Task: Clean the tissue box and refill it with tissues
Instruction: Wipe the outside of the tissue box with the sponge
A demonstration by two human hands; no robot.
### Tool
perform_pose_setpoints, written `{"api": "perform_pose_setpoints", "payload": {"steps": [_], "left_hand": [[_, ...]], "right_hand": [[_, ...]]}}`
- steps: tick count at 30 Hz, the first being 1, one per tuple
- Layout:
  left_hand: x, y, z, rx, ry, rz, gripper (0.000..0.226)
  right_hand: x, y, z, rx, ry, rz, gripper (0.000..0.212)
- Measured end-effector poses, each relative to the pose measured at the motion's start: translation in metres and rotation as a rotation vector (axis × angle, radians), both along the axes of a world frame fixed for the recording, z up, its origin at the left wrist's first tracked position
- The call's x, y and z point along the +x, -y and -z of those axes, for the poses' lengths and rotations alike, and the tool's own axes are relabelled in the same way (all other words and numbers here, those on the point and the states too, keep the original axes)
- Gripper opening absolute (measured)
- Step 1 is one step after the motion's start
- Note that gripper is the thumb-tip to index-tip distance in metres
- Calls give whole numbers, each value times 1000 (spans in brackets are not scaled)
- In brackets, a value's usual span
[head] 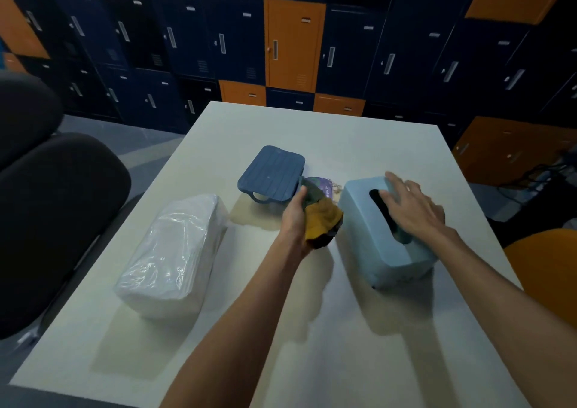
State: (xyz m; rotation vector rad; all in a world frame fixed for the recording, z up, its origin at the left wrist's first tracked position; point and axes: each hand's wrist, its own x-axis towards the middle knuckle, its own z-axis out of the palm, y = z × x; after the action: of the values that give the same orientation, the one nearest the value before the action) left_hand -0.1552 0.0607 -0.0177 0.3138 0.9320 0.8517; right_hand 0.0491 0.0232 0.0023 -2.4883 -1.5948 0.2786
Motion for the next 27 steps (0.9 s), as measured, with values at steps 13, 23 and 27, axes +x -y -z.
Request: {"api": "perform_pose_setpoints", "payload": {"steps": [13, 23, 27], "left_hand": [[51, 15, 51, 612, -365, 226, 41], [32, 33, 65, 662, -526, 288, 44], [49, 12, 41, 559, -424, 267, 46]], "right_hand": [[-16, -7, 15, 39, -46, 198, 52], [-18, -6, 15, 58, -7, 169, 52], [-20, -6, 13, 59, -10, 211, 53]]}}
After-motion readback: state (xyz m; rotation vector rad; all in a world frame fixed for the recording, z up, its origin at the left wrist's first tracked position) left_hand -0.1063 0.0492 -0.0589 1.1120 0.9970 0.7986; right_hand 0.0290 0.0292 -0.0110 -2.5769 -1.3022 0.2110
